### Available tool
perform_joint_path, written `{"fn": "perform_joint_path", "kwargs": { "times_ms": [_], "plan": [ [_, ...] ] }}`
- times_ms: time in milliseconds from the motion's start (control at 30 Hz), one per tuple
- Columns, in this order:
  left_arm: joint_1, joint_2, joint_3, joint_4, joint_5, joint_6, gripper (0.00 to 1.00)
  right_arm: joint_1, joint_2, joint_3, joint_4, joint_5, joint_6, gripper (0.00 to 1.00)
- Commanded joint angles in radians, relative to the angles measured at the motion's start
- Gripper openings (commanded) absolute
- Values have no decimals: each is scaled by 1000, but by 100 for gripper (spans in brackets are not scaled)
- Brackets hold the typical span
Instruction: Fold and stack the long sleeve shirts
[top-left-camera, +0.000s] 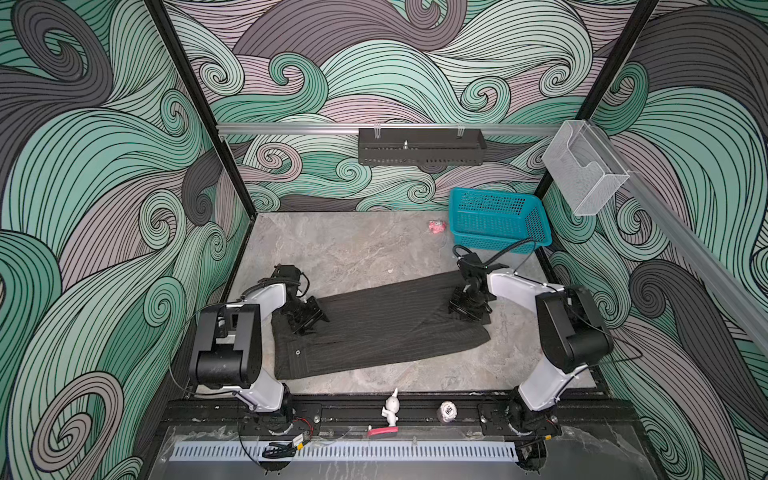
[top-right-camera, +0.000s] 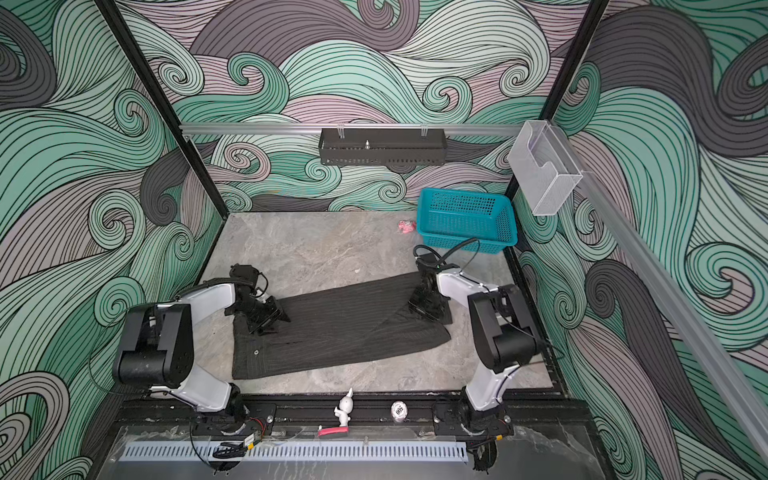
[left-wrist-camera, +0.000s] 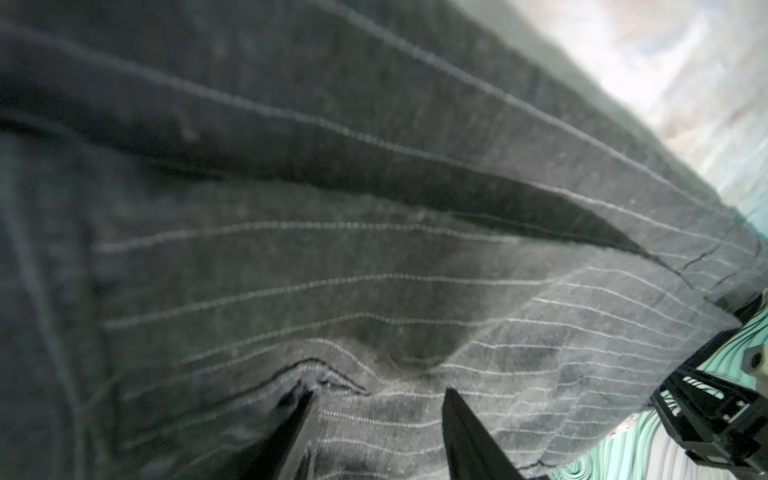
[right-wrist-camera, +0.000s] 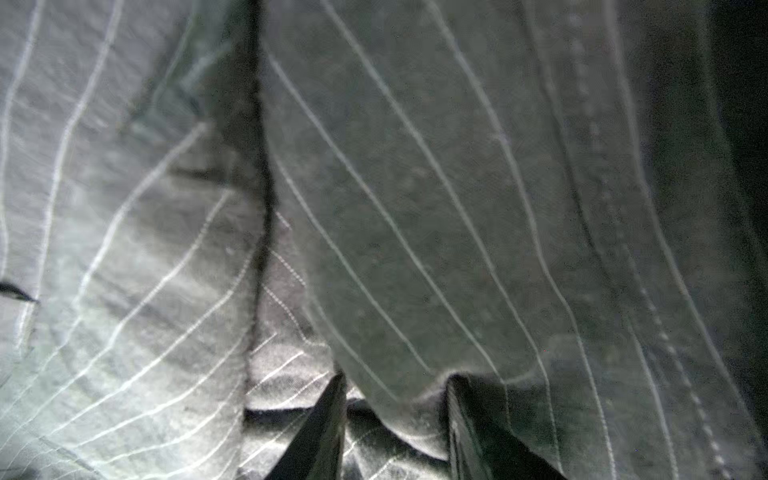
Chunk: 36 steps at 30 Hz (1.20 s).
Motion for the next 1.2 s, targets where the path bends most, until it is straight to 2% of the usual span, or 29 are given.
{"fn": "perform_joint_path", "kwargs": {
  "times_ms": [0,200,433,533,600,667,800,933,1033,1167],
  "plan": [
    [41,-33,-55,-33,-3,-24,52,41,158,154,12,-8,-109,40],
    [56,-50,-93,10,52,-85,52,93,432,582,-106,-31,-209,40],
    [39,-45,-199,161,168,-213,50,116,707,1060,-236,-27,-310,41],
    [-8,-82,-208,173,185,-255,50,122,742,1190,-245,-9,-358,44],
    [-31,-120,-203,178,198,-288,49,123,735,1244,-247,2,-381,50],
    [-50,-199,-164,156,202,-298,51,123,704,1275,-260,23,-398,54],
    [-52,-311,-3,83,182,-249,56,121,571,1220,-314,82,-365,58],
    [-29,-311,185,-43,2,-78,66,129,378,942,-289,104,-289,68],
    [-5,-196,290,-122,-9,27,77,128,264,696,-214,92,-220,71],
    [7,25,394,-268,15,118,78,125,214,479,-115,51,-163,73]
  ]
}}
